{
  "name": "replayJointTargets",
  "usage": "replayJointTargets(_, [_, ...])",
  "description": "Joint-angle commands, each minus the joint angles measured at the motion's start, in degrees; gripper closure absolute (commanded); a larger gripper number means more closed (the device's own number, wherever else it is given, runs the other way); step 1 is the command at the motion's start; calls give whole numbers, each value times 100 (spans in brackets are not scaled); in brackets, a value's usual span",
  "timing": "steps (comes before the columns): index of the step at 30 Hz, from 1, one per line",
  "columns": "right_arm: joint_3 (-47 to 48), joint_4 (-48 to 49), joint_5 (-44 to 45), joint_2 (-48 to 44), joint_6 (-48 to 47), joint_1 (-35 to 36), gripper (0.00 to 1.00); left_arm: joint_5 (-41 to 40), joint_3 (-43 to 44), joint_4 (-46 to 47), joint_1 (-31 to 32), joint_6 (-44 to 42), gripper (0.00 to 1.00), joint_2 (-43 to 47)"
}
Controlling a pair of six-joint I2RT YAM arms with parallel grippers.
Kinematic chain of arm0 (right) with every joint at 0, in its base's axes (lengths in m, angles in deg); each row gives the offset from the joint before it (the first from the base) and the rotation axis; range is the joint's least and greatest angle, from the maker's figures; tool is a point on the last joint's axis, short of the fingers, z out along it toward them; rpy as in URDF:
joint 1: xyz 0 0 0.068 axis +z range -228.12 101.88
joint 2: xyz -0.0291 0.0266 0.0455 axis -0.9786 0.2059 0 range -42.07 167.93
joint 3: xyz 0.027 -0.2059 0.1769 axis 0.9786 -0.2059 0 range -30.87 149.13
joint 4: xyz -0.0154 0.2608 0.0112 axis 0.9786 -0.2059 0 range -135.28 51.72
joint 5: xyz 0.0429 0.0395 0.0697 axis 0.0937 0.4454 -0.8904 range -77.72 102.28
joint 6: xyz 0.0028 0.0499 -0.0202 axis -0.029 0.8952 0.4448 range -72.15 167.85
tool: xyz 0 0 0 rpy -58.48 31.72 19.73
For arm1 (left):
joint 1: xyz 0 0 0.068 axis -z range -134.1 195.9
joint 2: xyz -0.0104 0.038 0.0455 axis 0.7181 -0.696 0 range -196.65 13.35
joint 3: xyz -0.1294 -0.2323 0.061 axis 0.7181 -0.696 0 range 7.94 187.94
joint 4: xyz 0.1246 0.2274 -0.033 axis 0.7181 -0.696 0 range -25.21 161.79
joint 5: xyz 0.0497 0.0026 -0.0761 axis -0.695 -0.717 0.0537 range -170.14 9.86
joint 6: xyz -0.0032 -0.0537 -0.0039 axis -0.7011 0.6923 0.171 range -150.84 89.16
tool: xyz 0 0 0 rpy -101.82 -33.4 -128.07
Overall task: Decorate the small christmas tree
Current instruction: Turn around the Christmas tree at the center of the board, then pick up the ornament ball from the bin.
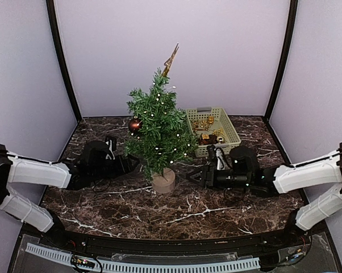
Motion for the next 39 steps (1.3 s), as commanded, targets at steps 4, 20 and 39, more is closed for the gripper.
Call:
replayJointTargets(4, [670,-3109,1061,-1384,-1282,-1388,28,-1,36,-2419,-684,-664,22,1807])
replayJointTargets(20, [5026,-4468,534,2802,-3662,-3260,39,788,880,-3952,-1443,-1108,20,2441])
replayJointTargets(39, [3429,-5359,351,1937,-3391,-2982,41,531,659,-4336,-1579,-1272,19,2857])
